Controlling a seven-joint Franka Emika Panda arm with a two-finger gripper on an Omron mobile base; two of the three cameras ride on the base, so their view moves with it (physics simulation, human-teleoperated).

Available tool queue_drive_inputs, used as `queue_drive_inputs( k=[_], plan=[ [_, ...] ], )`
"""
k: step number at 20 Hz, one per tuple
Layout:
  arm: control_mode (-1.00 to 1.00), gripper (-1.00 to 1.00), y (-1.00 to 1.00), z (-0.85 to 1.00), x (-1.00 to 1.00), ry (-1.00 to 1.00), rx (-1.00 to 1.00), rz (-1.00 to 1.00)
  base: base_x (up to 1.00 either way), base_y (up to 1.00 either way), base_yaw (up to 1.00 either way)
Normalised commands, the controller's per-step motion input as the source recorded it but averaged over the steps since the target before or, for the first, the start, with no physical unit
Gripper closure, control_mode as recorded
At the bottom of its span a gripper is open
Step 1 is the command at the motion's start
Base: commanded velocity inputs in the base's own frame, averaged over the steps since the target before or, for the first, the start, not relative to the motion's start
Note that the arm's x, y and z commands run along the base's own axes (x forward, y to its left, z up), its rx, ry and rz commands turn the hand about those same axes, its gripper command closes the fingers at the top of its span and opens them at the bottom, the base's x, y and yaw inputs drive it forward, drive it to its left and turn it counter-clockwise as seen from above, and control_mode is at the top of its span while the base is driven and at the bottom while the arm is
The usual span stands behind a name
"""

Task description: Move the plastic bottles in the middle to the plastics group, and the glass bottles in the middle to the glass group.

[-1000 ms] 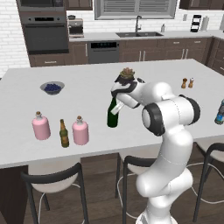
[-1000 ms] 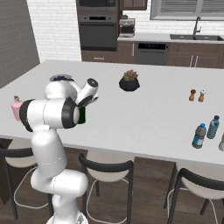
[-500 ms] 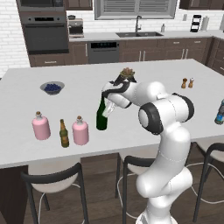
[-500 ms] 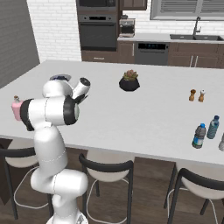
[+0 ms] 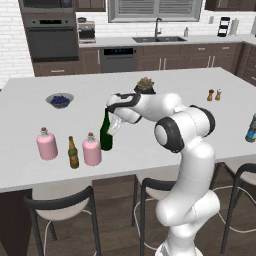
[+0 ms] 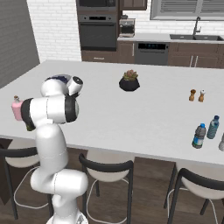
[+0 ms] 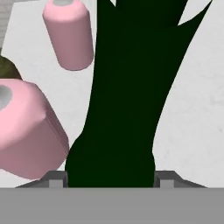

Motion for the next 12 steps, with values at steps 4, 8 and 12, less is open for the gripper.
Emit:
queue_drive_inputs(
  k=[4,8,12],
  plan=[
    [-1.00,1.00,0.34,-0.01,0.00,-0.01,0.00,0.07,0.00,0.00,0.00],
    [-1.00,1.00,0.13,-0.06,0.07,-0.02,0.00,0.05,0.00,0.00,0.00],
    [-1.00,1.00,0.00,-0.02,0.11,-0.10,0.00,0.00,0.00,0.00,0.00]
  ],
)
